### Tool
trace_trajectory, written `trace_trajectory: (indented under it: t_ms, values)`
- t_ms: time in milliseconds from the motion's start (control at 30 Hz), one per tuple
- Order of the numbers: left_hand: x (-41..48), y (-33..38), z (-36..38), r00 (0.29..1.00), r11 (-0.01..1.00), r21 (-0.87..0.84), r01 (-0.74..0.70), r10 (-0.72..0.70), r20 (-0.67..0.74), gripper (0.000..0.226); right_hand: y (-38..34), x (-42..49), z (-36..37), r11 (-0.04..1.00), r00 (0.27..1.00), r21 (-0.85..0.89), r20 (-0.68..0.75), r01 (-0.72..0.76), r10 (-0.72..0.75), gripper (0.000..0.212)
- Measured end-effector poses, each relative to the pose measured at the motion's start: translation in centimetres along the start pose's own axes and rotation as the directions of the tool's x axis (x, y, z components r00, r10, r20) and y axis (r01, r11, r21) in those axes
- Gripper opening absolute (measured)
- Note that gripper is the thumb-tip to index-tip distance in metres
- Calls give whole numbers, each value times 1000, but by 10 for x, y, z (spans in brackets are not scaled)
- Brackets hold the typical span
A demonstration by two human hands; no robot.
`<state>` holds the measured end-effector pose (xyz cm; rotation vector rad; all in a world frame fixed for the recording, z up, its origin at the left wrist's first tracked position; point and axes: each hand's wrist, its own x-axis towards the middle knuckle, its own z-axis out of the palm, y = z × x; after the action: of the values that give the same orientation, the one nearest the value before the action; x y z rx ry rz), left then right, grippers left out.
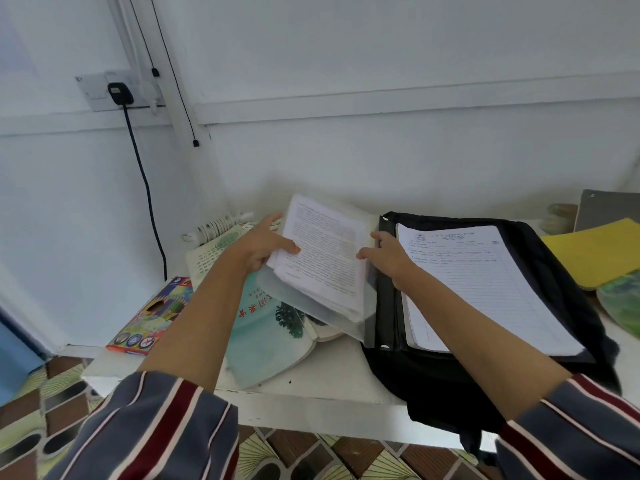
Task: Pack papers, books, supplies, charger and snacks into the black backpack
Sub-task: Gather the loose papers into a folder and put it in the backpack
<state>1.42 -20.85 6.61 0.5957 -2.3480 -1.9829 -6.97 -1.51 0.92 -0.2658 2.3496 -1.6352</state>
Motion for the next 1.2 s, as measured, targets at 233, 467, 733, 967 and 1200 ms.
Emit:
trace_trajectory:
  t_ms: [233,467,733,967,1200]
  values:
    - [-18,62,43,986,982,88,-167,166,21,92,-40,-34,-29,960,988,236,-34,153,-150,14]
    - [-24,86,135,958,958,106,-266,251,138,86,-35,-46,-109,984,997,177,67,33,-45,57]
    - [-19,63,251,874,958,213,-192,68,482,59,35,-49,-209,943,993,313,53,-116,105,29]
    - [20,6,273,956,904,374,-207,105,275,46,102,-33,-233,957,957,26,36,-289,288,51]
    - [32,-29,252,994,661,748,62,30,-109,54,112,-28,-219,908,981,-376,-126,-187,149,58]
